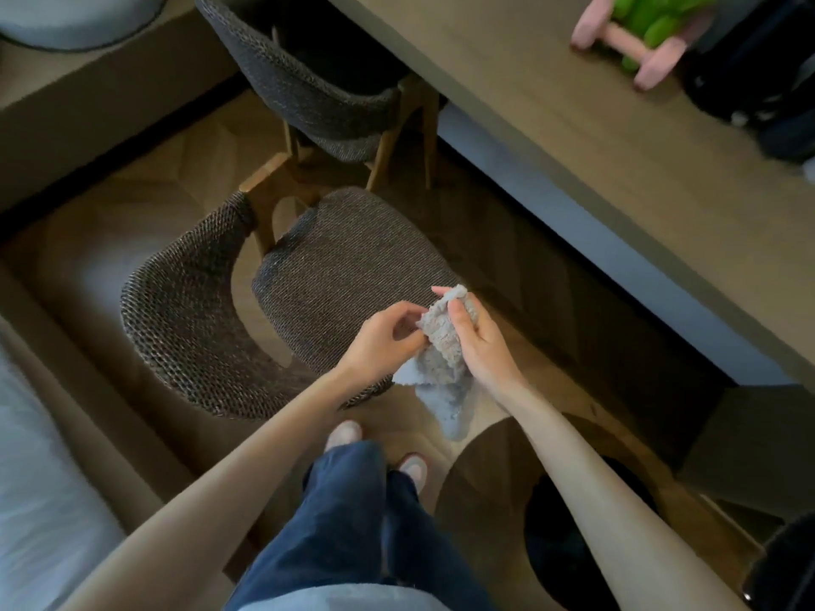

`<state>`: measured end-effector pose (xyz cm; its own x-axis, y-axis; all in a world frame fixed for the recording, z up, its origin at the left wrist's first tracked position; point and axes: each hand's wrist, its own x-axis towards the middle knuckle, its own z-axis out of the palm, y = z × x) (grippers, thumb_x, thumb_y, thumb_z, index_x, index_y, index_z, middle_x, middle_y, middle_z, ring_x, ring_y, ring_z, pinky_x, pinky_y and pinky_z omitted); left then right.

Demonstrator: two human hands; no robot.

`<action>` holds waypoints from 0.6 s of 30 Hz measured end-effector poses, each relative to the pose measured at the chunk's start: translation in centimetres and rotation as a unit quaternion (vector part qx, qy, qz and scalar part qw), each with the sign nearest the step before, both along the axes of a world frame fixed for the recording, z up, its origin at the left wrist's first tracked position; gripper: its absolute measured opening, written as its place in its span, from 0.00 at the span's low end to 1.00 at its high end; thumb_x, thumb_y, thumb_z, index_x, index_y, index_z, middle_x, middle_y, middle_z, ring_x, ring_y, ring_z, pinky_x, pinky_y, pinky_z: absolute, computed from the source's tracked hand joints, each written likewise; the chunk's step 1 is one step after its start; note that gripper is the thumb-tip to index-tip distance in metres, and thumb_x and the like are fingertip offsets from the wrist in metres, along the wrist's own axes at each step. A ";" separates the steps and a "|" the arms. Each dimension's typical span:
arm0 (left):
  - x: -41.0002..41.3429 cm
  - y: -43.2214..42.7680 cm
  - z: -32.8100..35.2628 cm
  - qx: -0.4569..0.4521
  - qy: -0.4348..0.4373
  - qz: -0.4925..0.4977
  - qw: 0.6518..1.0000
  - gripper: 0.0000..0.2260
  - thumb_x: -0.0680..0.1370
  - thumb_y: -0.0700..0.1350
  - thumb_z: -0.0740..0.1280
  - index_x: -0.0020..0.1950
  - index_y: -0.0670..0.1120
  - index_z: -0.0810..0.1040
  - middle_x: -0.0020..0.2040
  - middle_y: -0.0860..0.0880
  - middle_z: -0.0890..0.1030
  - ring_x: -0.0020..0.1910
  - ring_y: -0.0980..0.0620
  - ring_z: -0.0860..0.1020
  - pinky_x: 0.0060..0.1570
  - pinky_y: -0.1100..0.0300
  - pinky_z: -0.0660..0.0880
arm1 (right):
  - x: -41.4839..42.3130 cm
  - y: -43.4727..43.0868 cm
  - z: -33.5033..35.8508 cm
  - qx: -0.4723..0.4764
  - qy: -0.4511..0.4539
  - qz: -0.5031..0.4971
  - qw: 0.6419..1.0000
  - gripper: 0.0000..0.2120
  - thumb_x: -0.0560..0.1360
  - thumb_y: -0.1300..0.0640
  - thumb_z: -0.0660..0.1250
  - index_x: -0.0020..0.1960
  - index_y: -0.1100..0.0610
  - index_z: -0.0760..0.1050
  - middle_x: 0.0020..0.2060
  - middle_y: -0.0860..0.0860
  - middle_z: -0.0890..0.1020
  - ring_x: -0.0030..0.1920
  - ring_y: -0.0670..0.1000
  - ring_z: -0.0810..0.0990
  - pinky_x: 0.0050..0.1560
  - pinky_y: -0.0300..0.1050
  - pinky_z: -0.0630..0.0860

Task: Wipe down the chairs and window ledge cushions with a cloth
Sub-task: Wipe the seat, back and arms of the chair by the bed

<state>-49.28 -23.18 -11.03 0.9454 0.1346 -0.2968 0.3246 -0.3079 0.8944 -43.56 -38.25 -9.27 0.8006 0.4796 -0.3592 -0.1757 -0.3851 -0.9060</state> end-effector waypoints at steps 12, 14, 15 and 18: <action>8.6 3.2 -4.2 -0.008 0.080 0.174 0.982 0.08 0.79 0.46 0.64 0.58 0.53 0.72 0.48 0.51 0.81 0.45 0.54 0.80 0.49 0.57 0.76 | 15.4 2.2 -0.1 -0.117 -0.204 0.162 0.958 0.14 0.78 0.46 0.63 0.61 0.49 0.75 0.49 0.47 0.77 0.49 0.44 0.77 0.47 0.37 0.73; 10.3 3.9 -4.3 -0.015 0.091 0.204 0.975 0.08 0.79 0.45 0.64 0.57 0.54 0.72 0.49 0.51 0.81 0.46 0.52 0.80 0.52 0.53 0.76 | 18.2 3.5 -0.1 -0.118 -0.225 0.206 0.945 0.13 0.78 0.45 0.63 0.61 0.47 0.75 0.48 0.46 0.76 0.48 0.44 0.76 0.46 0.37 0.72; 11.0 4.2 -4.3 -0.018 0.094 0.219 0.971 0.08 0.79 0.45 0.64 0.57 0.54 0.72 0.49 0.51 0.81 0.47 0.51 0.80 0.53 0.53 0.76 | 19.4 4.3 -0.2 -0.115 -0.230 0.221 0.941 0.13 0.78 0.45 0.63 0.60 0.46 0.75 0.48 0.46 0.76 0.48 0.44 0.76 0.46 0.37 0.72; 12.3 5.6 -4.0 -0.020 0.094 0.281 0.955 0.07 0.80 0.46 0.64 0.57 0.54 0.72 0.49 0.53 0.79 0.49 0.52 0.79 0.54 0.55 0.75 | 22.8 7.3 -0.7 -0.106 -0.226 0.262 0.932 0.13 0.78 0.44 0.62 0.60 0.45 0.74 0.50 0.45 0.76 0.49 0.43 0.76 0.46 0.36 0.74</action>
